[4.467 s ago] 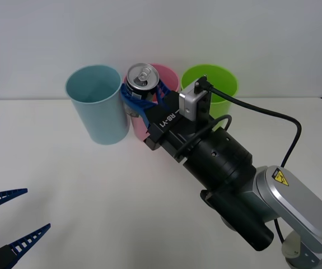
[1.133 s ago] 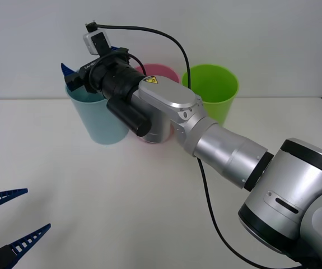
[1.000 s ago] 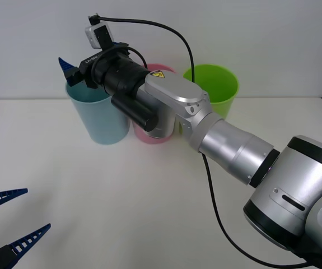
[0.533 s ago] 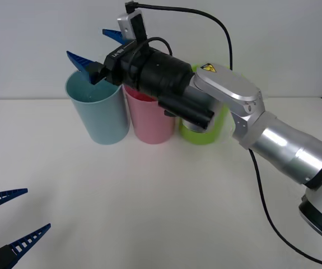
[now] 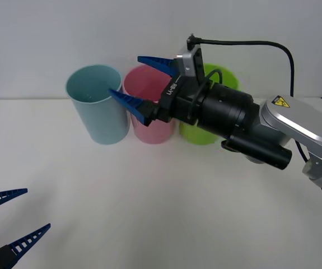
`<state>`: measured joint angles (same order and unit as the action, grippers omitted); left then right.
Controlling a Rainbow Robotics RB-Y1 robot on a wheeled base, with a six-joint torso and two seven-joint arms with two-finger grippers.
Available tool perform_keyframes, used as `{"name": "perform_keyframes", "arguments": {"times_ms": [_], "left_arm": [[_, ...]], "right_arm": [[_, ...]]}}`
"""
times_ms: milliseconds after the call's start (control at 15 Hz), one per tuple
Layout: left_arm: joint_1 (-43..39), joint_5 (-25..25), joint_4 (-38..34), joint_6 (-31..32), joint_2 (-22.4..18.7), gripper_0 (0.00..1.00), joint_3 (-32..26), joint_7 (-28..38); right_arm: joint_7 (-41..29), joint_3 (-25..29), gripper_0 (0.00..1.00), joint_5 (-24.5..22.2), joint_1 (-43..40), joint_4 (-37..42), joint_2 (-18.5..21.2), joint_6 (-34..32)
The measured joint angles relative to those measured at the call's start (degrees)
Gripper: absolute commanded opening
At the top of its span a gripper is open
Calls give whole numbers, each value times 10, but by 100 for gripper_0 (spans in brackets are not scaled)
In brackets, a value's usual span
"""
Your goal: Put cans in the blue bin and PET bottles in the pink bin and trash in the green bin.
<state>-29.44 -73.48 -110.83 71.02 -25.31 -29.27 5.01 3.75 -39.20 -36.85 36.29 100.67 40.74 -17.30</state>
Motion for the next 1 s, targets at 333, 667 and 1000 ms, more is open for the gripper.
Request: {"name": "perform_keyframes", "arguments": {"times_ms": [333,667,1000], "left_arm": [[0,0,0,0,0,100,0,0],[0,0,0,0,0,100,0,0],[0,0,0,0,0,100,0,0]], "right_arm": [[-9,114,100,-126,-178,37,10,-129],[-24,227,100,-242,-333,73,1,-234],[-49,334,100,-346,-412,80,-13,-360]]}}
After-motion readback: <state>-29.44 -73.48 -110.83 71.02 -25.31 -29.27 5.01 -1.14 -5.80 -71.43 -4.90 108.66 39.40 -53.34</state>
